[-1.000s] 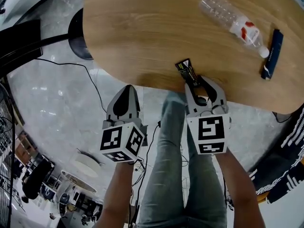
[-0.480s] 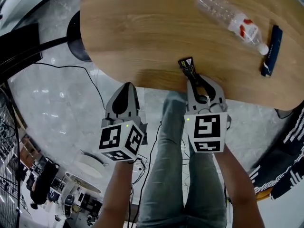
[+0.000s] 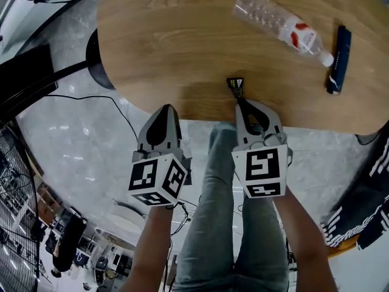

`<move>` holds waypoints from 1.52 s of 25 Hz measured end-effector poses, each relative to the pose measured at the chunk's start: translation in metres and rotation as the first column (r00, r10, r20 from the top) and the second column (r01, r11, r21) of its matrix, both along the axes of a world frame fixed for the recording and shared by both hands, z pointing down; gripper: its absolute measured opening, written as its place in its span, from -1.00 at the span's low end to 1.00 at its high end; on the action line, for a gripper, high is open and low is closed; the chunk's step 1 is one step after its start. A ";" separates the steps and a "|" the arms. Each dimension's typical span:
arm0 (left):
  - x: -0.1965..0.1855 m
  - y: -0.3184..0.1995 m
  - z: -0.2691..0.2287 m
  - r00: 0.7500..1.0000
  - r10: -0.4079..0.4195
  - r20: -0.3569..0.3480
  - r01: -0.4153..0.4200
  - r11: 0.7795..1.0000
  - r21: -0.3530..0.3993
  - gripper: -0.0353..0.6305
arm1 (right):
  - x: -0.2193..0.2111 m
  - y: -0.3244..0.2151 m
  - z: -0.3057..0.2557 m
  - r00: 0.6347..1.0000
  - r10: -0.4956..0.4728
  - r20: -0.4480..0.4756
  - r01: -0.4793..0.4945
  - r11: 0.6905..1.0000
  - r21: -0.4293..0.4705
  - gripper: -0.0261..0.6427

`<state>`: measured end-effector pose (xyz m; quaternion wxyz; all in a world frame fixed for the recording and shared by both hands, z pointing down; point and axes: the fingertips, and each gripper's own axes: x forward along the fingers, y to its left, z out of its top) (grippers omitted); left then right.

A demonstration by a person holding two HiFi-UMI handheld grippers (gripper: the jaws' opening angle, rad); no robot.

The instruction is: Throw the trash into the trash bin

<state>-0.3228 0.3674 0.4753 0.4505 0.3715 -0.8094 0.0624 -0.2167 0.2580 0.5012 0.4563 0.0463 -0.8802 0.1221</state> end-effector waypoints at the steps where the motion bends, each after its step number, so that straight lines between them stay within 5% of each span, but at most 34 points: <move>1: -0.001 -0.004 -0.001 1.000 0.009 0.000 -0.009 1.000 0.003 -0.84 | 0.000 -0.003 -0.004 1.000 0.017 0.007 -0.017 1.000 -0.004 -0.85; 9: -0.001 -0.050 -0.024 0.993 0.115 0.010 -0.115 0.993 0.032 -0.84 | 0.010 -0.038 -0.042 0.982 0.180 0.059 -0.178 0.983 -0.031 -0.86; 16: 0.007 -0.107 -0.063 0.971 0.237 0.036 -0.239 0.968 0.082 -0.84 | 0.037 -0.079 -0.087 0.932 0.353 0.084 -0.353 0.936 -0.015 -0.86; 25: 0.052 -0.195 -0.099 0.917 0.392 0.079 -0.399 0.906 0.141 -0.84 | 0.110 -0.143 -0.126 0.775 0.615 0.144 -0.622 0.783 0.001 -0.86; 38: 0.229 -0.331 -0.106 0.792 0.604 0.086 -0.609 0.774 0.174 -0.84 | 0.300 -0.240 -0.140 0.557 0.814 0.165 -0.826 0.563 0.009 -0.86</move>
